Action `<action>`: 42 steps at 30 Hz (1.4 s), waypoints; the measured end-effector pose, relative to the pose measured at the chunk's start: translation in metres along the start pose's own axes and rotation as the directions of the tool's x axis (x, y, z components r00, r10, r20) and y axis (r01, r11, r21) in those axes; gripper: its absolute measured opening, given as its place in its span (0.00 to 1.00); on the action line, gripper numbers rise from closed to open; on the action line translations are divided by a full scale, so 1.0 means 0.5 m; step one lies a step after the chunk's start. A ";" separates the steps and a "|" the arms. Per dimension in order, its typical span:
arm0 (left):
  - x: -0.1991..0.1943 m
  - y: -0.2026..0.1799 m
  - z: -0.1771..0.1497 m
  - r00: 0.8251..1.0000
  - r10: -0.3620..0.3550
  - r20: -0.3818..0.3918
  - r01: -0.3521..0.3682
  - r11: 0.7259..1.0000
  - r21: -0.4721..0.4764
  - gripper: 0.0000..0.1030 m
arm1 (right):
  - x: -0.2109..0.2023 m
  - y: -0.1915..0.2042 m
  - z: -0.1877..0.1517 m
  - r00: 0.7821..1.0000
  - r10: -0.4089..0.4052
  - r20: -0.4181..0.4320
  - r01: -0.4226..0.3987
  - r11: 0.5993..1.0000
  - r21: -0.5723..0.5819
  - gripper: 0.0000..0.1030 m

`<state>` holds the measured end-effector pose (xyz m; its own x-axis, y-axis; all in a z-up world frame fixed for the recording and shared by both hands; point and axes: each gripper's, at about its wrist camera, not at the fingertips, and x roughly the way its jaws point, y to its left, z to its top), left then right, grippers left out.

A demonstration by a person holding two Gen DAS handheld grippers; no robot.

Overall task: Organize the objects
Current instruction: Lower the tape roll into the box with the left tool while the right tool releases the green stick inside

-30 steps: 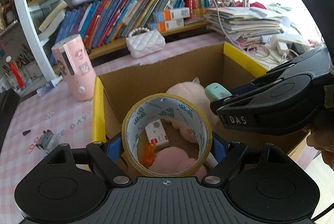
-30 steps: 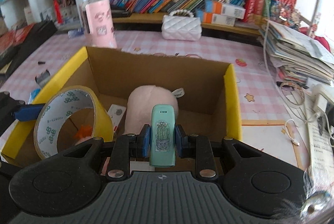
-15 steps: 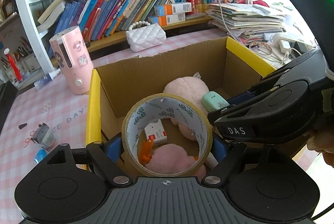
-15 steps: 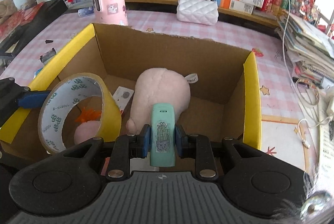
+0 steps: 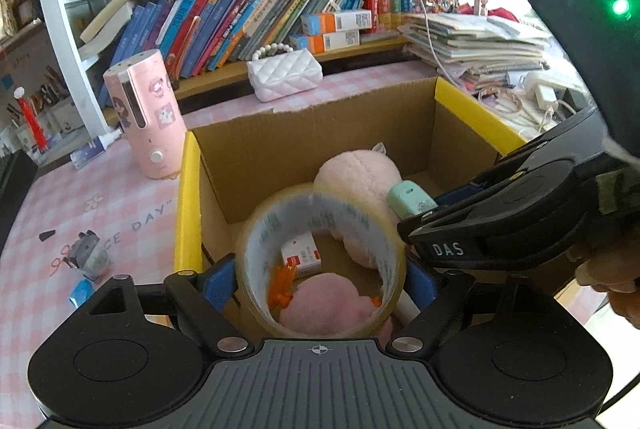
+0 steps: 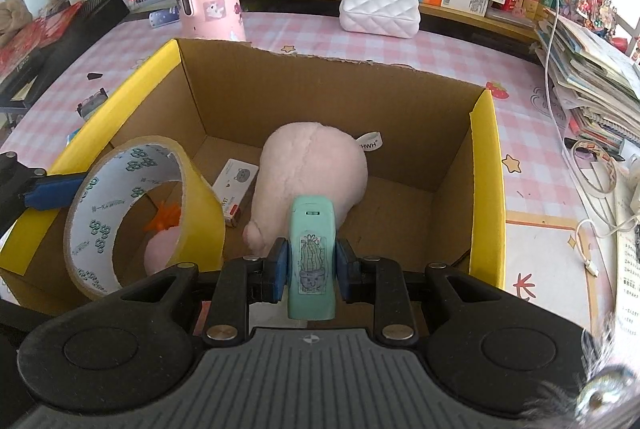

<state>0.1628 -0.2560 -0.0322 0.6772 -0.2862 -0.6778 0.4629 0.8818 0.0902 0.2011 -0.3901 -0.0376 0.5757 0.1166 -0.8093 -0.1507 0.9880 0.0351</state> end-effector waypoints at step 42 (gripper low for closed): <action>-0.243 0.102 -0.141 0.988 -0.027 0.152 0.040 0.996 -0.084 0.92 | -0.242 0.104 -0.172 0.946 -0.247 0.210 0.162 0.921 0.353 0.33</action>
<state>0.0637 -0.1495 0.0034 0.7437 -0.3633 -0.5612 0.4397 0.8981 0.0013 0.0544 -0.3617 0.0117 0.7507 -0.1123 -0.6510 0.2382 0.9652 0.1082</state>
